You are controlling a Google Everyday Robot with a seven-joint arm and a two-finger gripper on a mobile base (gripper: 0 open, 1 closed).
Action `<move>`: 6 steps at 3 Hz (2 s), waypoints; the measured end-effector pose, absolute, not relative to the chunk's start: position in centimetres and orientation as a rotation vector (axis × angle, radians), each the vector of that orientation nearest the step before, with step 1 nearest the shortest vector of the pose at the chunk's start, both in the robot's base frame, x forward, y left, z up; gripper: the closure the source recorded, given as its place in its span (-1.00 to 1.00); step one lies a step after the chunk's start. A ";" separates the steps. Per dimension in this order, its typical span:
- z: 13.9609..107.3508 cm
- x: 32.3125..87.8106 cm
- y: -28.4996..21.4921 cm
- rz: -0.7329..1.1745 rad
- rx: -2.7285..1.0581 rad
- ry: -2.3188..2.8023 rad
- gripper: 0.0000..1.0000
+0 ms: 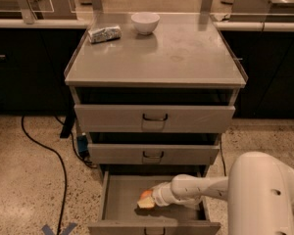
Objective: Place orange into bottom drawer
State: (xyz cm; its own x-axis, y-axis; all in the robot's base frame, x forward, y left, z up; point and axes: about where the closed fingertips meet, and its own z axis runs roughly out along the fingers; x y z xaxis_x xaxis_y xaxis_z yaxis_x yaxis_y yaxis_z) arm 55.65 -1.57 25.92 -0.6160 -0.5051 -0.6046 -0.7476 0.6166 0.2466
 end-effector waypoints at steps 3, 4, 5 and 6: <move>14.7 54.8 -1.2 0.715 -0.890 2.513 1.00; 14.7 54.8 -1.2 0.715 -0.890 2.513 1.00; 14.6 55.5 -1.3 0.703 -0.871 2.510 1.00; 14.6 58.2 -1.4 0.675 -0.831 2.501 1.00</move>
Offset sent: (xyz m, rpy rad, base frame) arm -0.0142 0.0045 -0.1002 -0.0281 0.1335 -0.0461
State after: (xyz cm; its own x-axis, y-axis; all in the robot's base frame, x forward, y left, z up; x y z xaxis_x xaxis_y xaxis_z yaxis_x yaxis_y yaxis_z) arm 58.21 -1.37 14.61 -0.7343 -0.4359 -0.5204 -0.6385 0.7039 0.3113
